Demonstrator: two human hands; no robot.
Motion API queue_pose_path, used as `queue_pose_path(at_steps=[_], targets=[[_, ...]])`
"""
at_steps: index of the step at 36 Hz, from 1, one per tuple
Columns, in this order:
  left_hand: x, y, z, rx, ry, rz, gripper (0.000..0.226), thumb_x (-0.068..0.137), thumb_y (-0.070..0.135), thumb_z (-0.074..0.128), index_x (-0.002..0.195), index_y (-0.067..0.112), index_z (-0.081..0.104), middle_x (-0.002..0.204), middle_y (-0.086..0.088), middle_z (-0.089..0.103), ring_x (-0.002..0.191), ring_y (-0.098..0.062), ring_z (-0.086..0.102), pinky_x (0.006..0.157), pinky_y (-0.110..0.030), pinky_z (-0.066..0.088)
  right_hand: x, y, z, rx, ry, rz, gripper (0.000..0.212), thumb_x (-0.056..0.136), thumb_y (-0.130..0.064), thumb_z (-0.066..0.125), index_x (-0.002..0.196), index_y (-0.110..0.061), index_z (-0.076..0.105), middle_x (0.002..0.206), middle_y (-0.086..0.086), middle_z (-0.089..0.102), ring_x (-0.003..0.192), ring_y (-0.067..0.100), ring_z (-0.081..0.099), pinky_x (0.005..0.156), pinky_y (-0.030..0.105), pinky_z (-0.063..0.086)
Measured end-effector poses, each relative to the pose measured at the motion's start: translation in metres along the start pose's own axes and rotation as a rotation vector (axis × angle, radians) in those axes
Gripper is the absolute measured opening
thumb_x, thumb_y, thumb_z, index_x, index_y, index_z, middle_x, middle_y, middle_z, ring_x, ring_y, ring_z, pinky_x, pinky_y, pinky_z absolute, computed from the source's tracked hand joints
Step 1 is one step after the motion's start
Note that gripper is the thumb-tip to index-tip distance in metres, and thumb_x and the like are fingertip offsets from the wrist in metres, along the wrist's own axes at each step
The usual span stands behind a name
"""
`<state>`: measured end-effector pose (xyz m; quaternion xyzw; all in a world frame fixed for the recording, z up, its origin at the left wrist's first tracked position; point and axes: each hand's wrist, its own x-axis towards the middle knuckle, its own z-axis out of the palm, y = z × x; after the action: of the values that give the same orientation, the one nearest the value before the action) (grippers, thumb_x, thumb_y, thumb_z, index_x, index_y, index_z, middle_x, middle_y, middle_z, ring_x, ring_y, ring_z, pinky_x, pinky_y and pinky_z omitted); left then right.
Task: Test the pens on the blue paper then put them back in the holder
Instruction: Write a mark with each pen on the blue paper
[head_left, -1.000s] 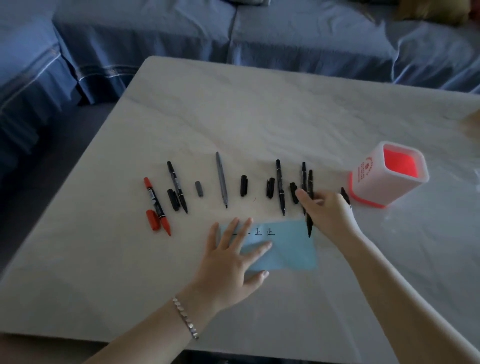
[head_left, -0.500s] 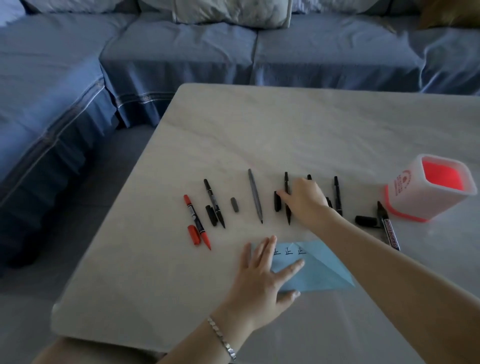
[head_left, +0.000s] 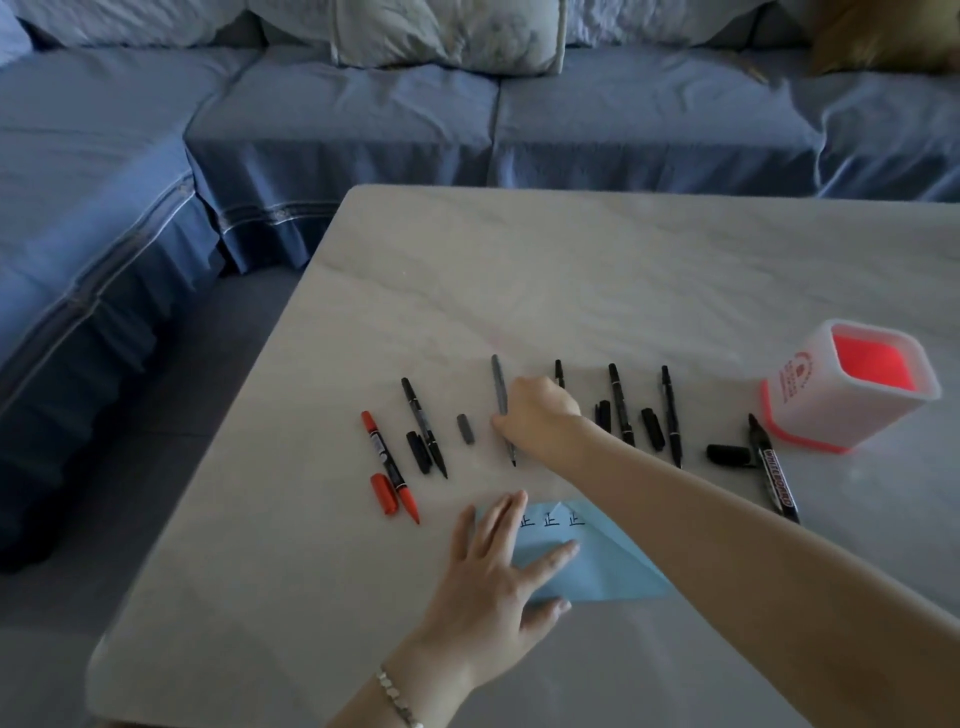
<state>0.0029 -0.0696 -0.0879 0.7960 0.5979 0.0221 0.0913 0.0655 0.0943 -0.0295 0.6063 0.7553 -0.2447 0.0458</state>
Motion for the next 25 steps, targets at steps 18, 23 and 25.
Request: queue_pose_path(at_steps=[18, 23, 25], targets=[[0.021, 0.037, 0.001, -0.056, 0.060, 0.016, 0.047, 0.080, 0.059, 0.039, 0.120, 0.040, 0.054, 0.137, -0.010, 0.050, 0.125, -0.029, 0.049, 0.107, -0.049, 0.021, -0.092, 0.102, -0.010, 1.128, 0.465, -0.112, 0.017, 0.089, 0.000, 0.052, 0.074, -0.009, 0.051, 0.043, -0.001, 0.053, 0.039, 0.011, 0.046, 0.038, 0.016, 0.036], [0.021, 0.037, 0.007, -0.056, 0.052, -0.002, 0.046, 0.081, 0.057, 0.039, 0.120, 0.037, 0.055, 0.132, -0.009, 0.055, 0.122, -0.031, 0.051, 0.106, -0.050, 0.024, -0.101, 0.101, 0.023, 1.186, 0.269, -0.118, 0.014, 0.087, 0.000, 0.055, 0.082, -0.012, 0.060, 0.074, 0.006, 0.065, 0.062, 0.008, 0.065, 0.058, 0.020, 0.055], [0.020, 0.036, 0.009, -0.042, 0.053, -0.003, 0.048, 0.083, 0.055, 0.036, 0.122, 0.036, 0.056, 0.130, -0.011, 0.056, 0.122, -0.032, 0.052, 0.107, -0.049, 0.025, -0.099, 0.099, 0.032, 1.169, 0.288, -0.072, 0.011, 0.084, -0.003, 0.061, 0.078, -0.012, 0.060, 0.071, 0.006, 0.065, 0.057, 0.005, 0.064, 0.055, 0.019, 0.054]])
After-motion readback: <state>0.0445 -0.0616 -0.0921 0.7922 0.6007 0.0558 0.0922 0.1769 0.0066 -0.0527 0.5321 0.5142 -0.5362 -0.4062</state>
